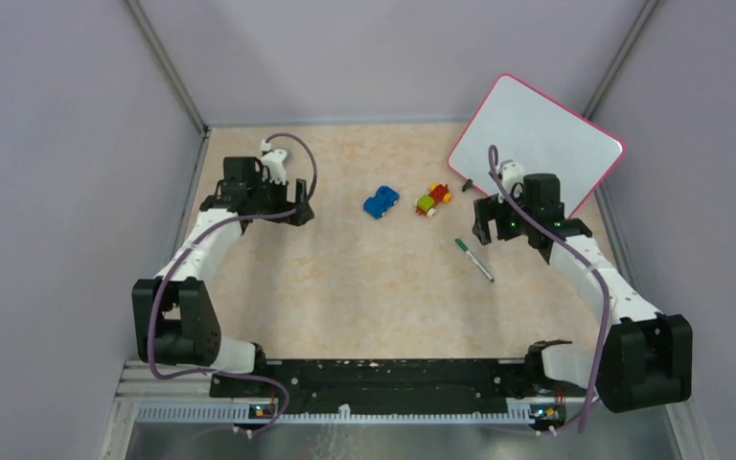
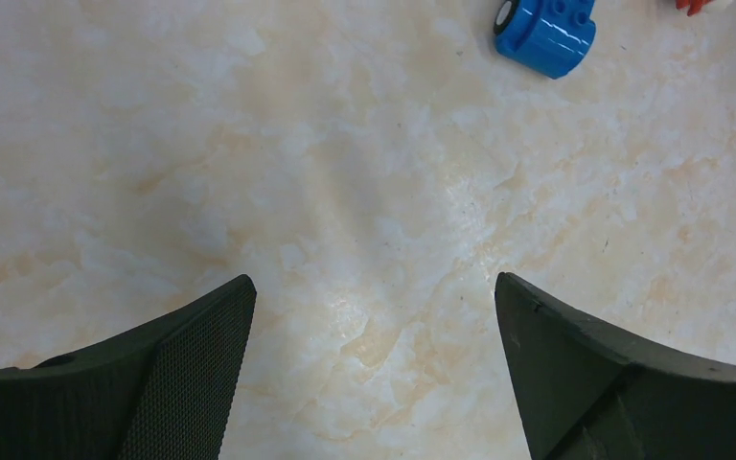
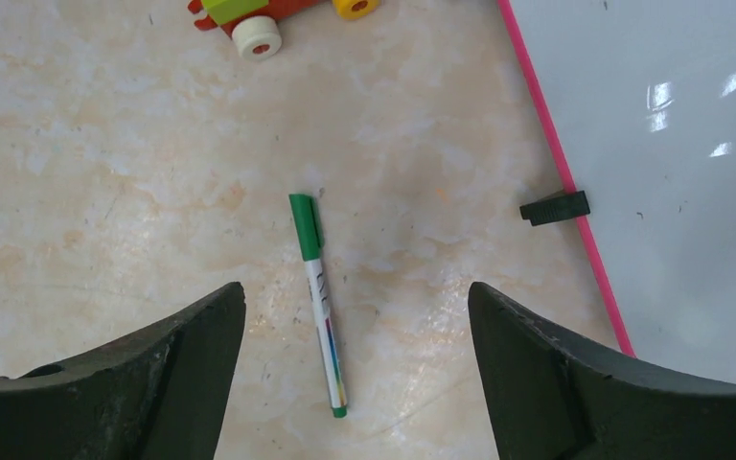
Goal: Write a sentence on the whiteboard
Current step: Move the whiteboard to the center of the board.
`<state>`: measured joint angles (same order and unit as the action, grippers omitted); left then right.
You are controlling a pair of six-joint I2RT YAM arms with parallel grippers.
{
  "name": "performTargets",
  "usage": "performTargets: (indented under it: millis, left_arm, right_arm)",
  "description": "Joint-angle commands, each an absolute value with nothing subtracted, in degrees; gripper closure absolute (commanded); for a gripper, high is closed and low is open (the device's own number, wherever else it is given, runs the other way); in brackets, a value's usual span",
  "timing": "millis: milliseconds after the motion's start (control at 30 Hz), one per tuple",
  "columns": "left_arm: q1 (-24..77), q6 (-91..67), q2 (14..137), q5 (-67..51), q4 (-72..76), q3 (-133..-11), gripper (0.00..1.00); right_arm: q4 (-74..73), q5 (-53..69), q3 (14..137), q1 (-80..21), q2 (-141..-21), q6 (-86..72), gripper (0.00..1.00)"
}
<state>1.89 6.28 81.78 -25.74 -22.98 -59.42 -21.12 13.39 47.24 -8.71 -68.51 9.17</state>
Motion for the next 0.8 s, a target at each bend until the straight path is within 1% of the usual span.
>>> performTargets:
  millis: [0, 67, 233, 333, 400, 467, 500, 700, 767]
  left_arm:
    - [1.9, 0.3, 79.7, -19.6, -19.6, -60.9, 0.01]
    - [1.9, -2.1, 79.7, -17.3, -19.5, -61.7, 0.01]
    - [1.9, -3.8, 78.9, -14.3, -19.4, -62.7, 0.01]
    - [1.9, -4.4, 78.1, -13.7, -19.4, -62.4, 0.01]
    - [1.9, -4.8, 77.5, -13.4, -19.4, -62.0, 0.01]
    - [1.9, -5.1, 76.9, -13.2, -19.1, -61.6, 0.01]
    - [1.9, -5.3, 76.7, -13.0, -19.0, -61.4, 0.01]
    - [1.9, -5.8, 76.2, -12.5, -18.5, -61.2, 0.01]
    - [1.9, -6.0, 76.1, -12.6, -18.4, -61.1, 0.01]
  right_arm:
    - [-14.2, 8.2, 47.7, -11.5, -70.0, 3.6, 0.18]
    - [-13.0, 4.8, 48.7, -13.4, -71.9, 1.4, 0.18]
    - [-9.5, -12.5, 51.3, -19.2, -76.8, -10.4, 0.2]
    - [-8.6, -18.2, 53.3, -21.0, -79.9, -15.5, 0.21]
    - [-9.2, -20.2, 55.5, -21.2, -82.4, -19.1, 0.26]
    - [-9.8, -22.4, 57.8, -21.2, -84.9, -22.4, 0.36]
    - [-10.1, -23.1, 58.9, -21.2, -86.2, -23.9, 0.39]
    - [-10.6, -27.7, 64.9, -21.2, -93.4, -30.1, 0.48]
    - [-11.5, -28.6, 67.2, -21.2, -96.0, -31.6, 0.49]
